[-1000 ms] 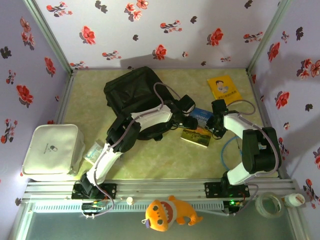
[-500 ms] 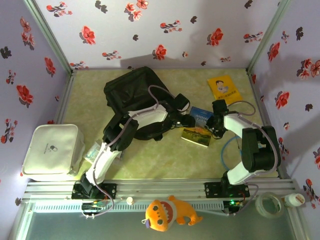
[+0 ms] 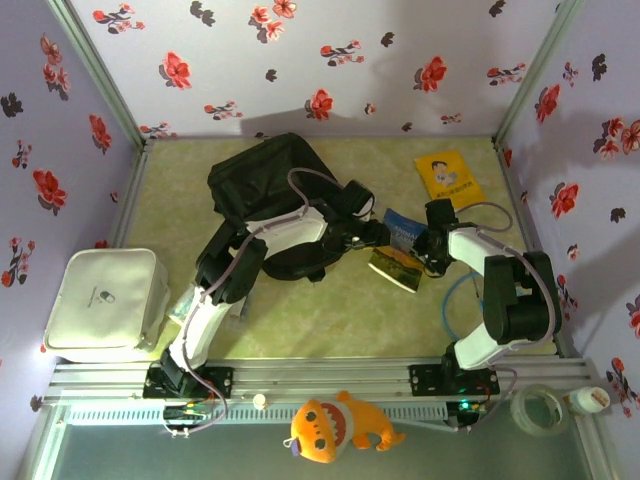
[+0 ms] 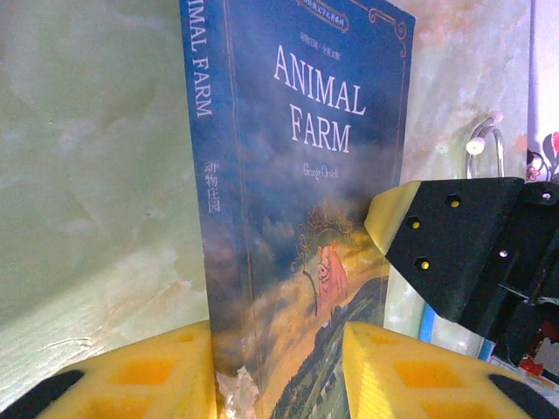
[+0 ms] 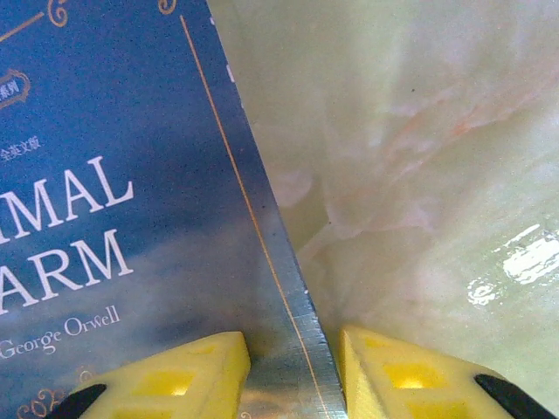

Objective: Pack the student bag

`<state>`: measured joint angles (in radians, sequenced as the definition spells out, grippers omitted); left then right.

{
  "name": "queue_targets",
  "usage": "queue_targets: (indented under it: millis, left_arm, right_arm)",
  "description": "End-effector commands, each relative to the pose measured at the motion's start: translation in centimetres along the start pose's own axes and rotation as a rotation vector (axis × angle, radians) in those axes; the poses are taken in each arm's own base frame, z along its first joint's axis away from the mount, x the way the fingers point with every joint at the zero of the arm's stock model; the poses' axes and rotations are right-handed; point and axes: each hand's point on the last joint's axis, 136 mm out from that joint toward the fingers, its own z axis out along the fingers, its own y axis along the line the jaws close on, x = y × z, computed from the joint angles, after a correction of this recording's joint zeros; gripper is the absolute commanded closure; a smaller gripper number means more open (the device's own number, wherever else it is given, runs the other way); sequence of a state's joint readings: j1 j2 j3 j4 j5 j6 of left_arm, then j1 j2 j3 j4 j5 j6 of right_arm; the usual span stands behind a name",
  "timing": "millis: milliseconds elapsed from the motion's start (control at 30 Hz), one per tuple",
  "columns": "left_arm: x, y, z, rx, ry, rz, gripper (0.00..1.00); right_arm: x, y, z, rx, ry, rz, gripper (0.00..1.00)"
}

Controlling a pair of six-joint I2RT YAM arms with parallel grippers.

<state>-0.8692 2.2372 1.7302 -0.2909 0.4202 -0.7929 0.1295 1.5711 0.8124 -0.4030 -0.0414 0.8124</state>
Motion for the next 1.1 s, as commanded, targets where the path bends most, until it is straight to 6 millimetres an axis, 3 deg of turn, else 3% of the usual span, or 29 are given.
queue_targets:
  millis: [0, 433, 633, 833, 1067]
  left_arm:
    - [0.3, -3.5, 0.5, 0.117, 0.015, 0.041, 0.61]
    - [1.0, -4.1, 1.1, 0.118, 0.052, 0.061, 0.71]
    - [1.2, -4.2, 1.1, 0.099, 0.064, 0.083, 0.85]
    - [-0.9, -5.4, -2.7, 0.074, -0.025, 0.152, 1.00]
    - [-5.1, -5.5, -10.9, 0.052, -0.255, 0.199, 1.00]
  right_arm:
    - [1.9, -0.5, 1.4, -0.001, 0.073, 0.013, 0.66]
    - [2.0, -0.6, 1.4, -0.008, 0.071, 0.015, 0.66]
    - [1.8, -0.4, 0.7, -0.014, 0.058, 0.013, 0.66]
    - [0.6, 0.5, -2.0, -0.048, -0.002, -0.017, 0.61]
    - [-0.4, 4.5, -7.3, -0.294, -0.091, -0.049, 0.43]
